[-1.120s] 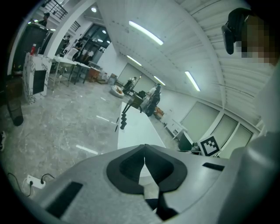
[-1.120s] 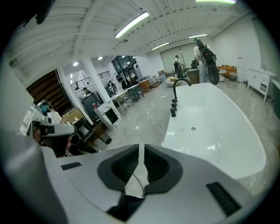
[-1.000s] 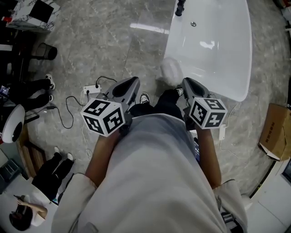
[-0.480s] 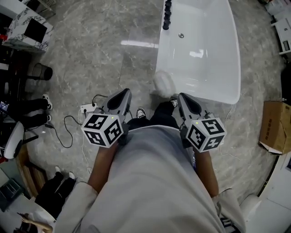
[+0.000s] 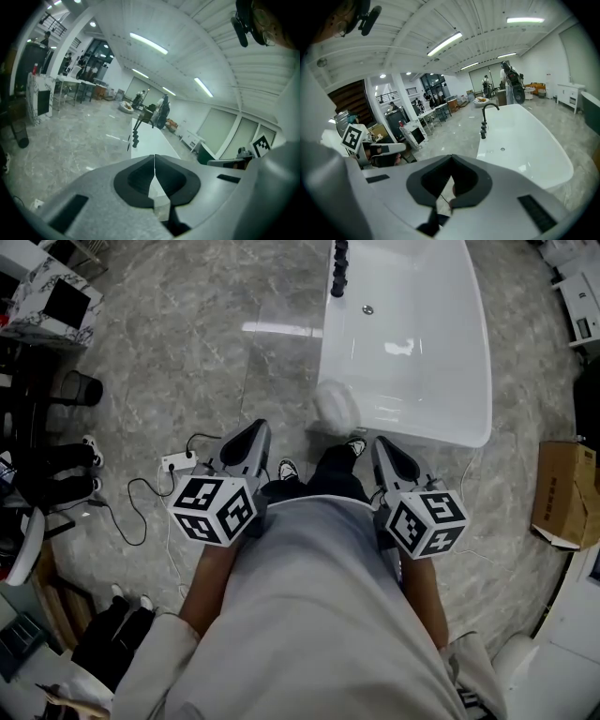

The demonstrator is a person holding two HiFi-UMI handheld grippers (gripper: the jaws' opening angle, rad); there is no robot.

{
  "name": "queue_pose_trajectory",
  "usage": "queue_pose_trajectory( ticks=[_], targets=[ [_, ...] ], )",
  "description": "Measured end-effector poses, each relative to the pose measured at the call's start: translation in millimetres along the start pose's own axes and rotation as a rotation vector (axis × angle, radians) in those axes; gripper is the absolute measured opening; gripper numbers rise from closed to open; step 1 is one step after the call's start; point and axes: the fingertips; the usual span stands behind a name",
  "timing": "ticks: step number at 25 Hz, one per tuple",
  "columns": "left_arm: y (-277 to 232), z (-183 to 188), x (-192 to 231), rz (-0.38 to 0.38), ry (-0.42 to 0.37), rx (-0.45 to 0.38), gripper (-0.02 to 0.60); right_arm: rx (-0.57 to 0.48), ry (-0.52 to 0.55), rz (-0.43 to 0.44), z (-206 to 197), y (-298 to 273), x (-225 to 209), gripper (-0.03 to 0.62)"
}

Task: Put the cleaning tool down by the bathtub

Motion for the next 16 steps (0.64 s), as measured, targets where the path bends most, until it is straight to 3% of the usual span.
queue_pose_trajectory(
  ticks=[7, 16],
  targets=[
    [9, -2, 11, -0.017, 0.077, -0.014, 0.006, 0.017, -0.02, 0.003, -5, -3, 11, 0.011],
    [3, -9, 16, -0.022, 0.074, 0.017, 0.006, 0.03, -0.036, 0.006, -9, -11, 10, 0.011]
  ],
)
Point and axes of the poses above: the fingertips, and each gripper's own axes: y backward along the fingers, x to its left, z out of its top, and after that the axes turned 7 degrees about x, right-handed
